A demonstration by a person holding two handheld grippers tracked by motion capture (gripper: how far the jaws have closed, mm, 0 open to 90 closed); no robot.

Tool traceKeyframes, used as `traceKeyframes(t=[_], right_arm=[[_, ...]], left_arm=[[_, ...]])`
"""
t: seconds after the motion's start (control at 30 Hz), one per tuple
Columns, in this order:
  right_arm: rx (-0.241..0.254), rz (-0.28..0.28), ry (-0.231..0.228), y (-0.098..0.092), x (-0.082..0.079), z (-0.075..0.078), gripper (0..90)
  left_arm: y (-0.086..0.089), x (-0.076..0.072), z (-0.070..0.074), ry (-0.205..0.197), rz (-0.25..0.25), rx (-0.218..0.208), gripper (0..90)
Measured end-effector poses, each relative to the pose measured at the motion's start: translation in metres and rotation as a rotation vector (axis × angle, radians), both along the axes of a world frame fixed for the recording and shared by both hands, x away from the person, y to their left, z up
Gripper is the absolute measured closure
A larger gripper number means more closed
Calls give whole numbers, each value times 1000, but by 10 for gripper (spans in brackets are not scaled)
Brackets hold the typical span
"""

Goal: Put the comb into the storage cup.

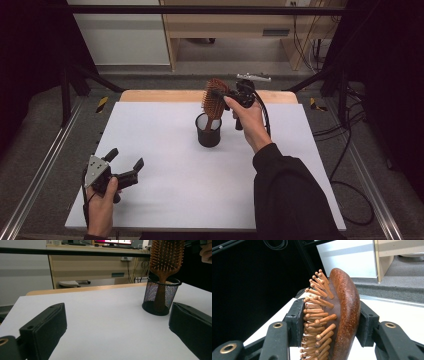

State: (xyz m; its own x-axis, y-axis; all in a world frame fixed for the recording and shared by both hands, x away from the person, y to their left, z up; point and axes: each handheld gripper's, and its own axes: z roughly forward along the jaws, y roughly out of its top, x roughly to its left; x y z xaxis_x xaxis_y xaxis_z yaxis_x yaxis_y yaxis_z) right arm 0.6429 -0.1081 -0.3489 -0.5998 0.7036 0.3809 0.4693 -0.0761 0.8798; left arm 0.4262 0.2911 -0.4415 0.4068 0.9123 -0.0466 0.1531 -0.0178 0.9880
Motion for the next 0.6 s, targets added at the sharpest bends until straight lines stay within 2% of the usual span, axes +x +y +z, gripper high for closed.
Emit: traceKeyframes(t=[0.6], right_arm=[[-62, -19, -18, -2, 7, -4, 444]], left_arm=[[-2, -1, 0, 0, -9, 5, 18]])
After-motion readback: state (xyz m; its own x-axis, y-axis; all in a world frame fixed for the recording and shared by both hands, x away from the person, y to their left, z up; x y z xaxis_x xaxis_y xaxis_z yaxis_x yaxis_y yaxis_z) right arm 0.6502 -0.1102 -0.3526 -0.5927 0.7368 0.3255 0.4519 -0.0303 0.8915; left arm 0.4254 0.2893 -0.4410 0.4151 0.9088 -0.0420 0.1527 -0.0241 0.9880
